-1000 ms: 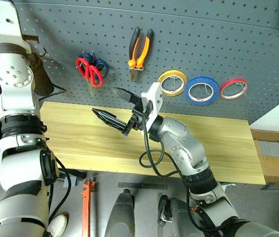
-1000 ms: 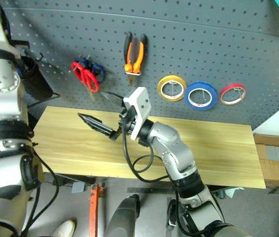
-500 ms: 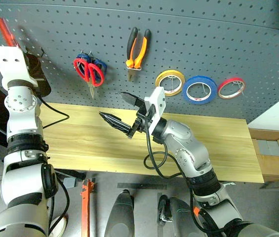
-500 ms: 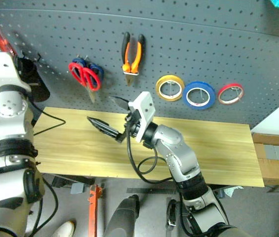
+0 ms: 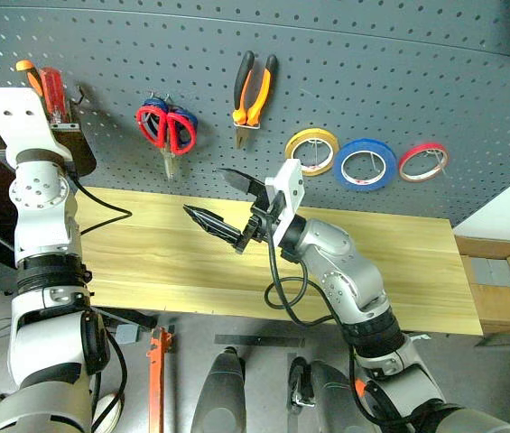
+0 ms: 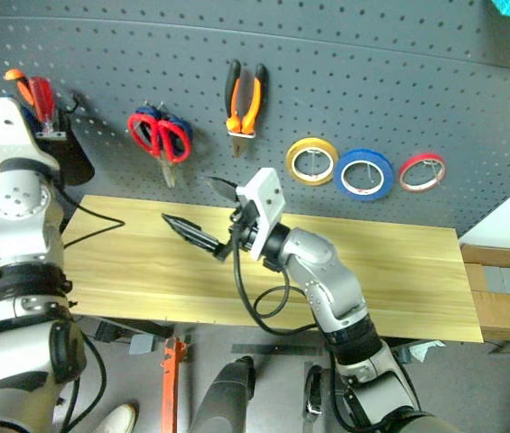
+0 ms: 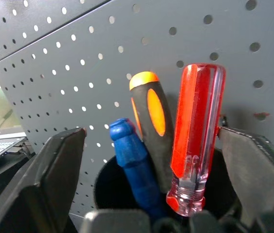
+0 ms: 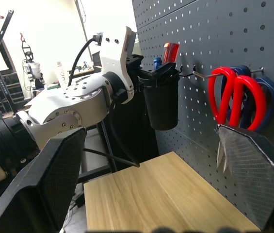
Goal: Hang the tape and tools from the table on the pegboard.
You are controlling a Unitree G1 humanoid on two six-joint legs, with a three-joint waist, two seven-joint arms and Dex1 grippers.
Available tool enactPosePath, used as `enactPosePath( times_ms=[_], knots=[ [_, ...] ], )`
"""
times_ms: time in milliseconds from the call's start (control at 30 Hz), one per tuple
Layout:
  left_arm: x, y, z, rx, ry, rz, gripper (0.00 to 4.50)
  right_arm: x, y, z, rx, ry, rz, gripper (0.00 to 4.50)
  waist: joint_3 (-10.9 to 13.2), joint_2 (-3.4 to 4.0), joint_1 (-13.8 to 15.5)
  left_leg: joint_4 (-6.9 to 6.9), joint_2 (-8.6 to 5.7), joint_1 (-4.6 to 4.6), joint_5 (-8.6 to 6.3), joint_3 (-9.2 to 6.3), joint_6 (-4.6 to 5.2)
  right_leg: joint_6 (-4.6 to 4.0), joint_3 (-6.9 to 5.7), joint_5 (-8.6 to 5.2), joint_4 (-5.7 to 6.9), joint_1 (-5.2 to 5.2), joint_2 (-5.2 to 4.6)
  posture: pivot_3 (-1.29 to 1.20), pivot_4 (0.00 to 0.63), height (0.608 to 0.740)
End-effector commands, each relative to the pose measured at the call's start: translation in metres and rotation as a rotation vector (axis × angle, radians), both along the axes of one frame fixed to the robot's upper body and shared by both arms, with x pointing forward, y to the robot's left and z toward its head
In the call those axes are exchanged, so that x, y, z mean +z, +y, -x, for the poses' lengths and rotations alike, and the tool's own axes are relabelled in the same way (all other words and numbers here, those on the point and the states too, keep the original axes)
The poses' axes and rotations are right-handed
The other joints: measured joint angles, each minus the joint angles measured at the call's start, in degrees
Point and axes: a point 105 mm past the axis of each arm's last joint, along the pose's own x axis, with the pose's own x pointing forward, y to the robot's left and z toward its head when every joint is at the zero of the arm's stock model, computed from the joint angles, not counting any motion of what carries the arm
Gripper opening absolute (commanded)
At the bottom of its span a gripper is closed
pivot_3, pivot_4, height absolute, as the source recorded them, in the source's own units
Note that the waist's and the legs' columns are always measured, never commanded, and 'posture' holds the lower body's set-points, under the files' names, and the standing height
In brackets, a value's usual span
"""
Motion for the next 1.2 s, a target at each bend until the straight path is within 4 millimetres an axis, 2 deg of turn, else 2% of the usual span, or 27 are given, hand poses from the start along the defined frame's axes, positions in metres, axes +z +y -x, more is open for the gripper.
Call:
enactPosePath(
  times_ms=[33, 67, 167, 267, 400, 500, 667, 767, 800, 900, 967, 1067, 1200],
  knots=[
    [0.031, -0.018, 0.01, -0.04, -0.1, -0.088, 4.47, 0.015, -0.001, 0.008, 0.016, -0.061, -0.034, 4.5, -0.01, -0.01, 0.01, 0.0, 0.0, 0.0, 0.0, 0.0, 0.0, -0.01, 0.0, 0.0, 0.0, 0.0, 0.0, 0.25, 0.215, 0.74],
    [0.04, -0.025, 0.015, -0.046, -0.139, -0.132, 4.47, 0.015, -0.001, 0.008, 0.014, -0.062, -0.033, 4.5, -0.01, -0.02, -0.01, 0.0, 0.0, 0.0, 0.0, 0.01, 0.0, -0.01, 0.01, 0.0, 0.0, 0.01, 0.0, 0.25, 0.214, 0.74],
    [0.068, -0.065, 0.03, -0.103, -0.249, -0.346, 4.47, 0.014, -0.002, 0.007, 0.011, -0.066, -0.027, 4.5, -0.01, -0.02, 0.12, -0.01, 0.0, 0.0, 0.0, 0.01, 0.0, -0.03, 0.02, 0.02, -0.02, 0.01, 0.0, 0.25, 0.213, 0.74],
    [0.085, -0.101, 0.044, -0.154, -0.34, -0.49, 4.47, 0.013, -0.004, 0.007, 0.011, -0.068, -0.021, 4.5, -0.03, -0.02, 0.26, 0.0, -0.02, -0.01, 0.01, 0.01, -0.01, -0.07, 0.02, 0.04, -0.02, 0.01, 0.0, 0.26, 0.211, 0.74],
    [0.083, -0.134, 0.052, -0.235, -0.373, -0.55, 4.47, 0.011, -0.008, 0.007, 0.005, -0.078, -0.006, 4.5, -0.26, 0.01, 0.16, 0.0, -0.02, 0.03, 0.0, 0.05, -0.01, -0.03, 0.07, 0.02, 0.0, 0.03, 0.0, 0.26, 0.212, 0.74],
    [0.072, -0.145, 0.054, -0.277, -0.354, -0.516, 4.47, 0.009, -0.015, 0.007, -0.019, -0.092, 0.015, 4.5, -0.31, 0.03, 0.08, -0.01, -0.01, 0.11, 0.01, 0.06, 0.0, 0.01, 0.08, 0.0, 0.01, 0.09, 0.0, 0.25, 0.212, 0.74],
    [0.02, -0.177, 0.053, -0.488, -0.182, -0.378, 4.47, 0.004, -0.048, 0.0, -0.173, -0.054, 0.011, 4.5, -0.35, 0.02, 0.03, 0.0, 0.0, 0.15, 0.01, 0.08, 0.01, 0.02, 0.15, -0.01, 0.01, 0.13, -0.01, 0.24, 0.213, 0.74],
    [-0.04, -0.2, 0.051, -0.625, 0.028, -0.229, 4.47, -0.021, -0.083, -0.017, -0.422, 0.006, 0.082, 4.5, -0.5, 0.06, 0.12, 0.01, -0.01, 0.17, 0.01, 0.06, 0.01, 0.02, 0.14, -0.01, -0.01, 0.18, -0.04, 0.22, 0.211, 0.74],
    [-0.054, -0.205, 0.052, -0.643, 0.078, -0.195, 4.47, -0.028, -0.092, -0.02, -0.477, 0.025, 0.097, 4.5, -0.66, 0.1, 0.12, 0.01, -0.01, 0.18, 0.01, 0.06, 0.01, 0.04, 0.14, -0.02, -0.02, 0.19, -0.04, 0.22, 0.209, 0.74],
    [-0.119, -0.203, 0.046, -0.634, 0.325, 0.06, 4.47, -0.066, -0.128, -0.028, -0.675, 0.139, 0.196, 4.5, -1.08, 0.36, 0.0, 0.03, -0.05, 0.24, 0.0, 0.11, 0.02, 0.1, 0.19, -0.05, -0.04, 0.25, -0.15, 0.19, 0.204, 0.74],
    [-0.153, -0.203, 0.046, -0.617, 0.453, 0.191, 4.47, -0.081, -0.15, -0.028, -0.777, 0.201, 0.216, 4.5, -1.24, 0.43, -0.1, 0.04, -0.02, 0.33, 0.02, 0.1, 0.05, 0.1, 0.19, -0.03, 0.0, 0.29, -0.14, 0.17, 0.2, 0.74],
    [-0.185, -0.196, 0.046, -0.577, 0.567, 0.288, 4.47, -0.095, -0.176, -0.024, -0.894, 0.275, 0.217, 4.5, -1.35, 0.57, -0.74, 0.04, 0.05, 0.41, 0.08, 0.07, 0.16, 0.03, 0.19, 0.04, 0.04, 0.29, -0.01, 0.14, 0.194, 0.74],
    [-0.199, -0.186, 0.043, -0.553, 0.622, 0.269, 4.47, -0.117, -0.205, -0.012, -1.015, 0.376, 0.237, 4.5, -2.07, 0.7, -1.88, 0.02, 0.08, 0.47, 0.12, 0.03, 0.21, 0.03, 0.2, 0.09, 0.03, 0.34, 0.04, 0.11, 0.182, 0.74]
  ],
)
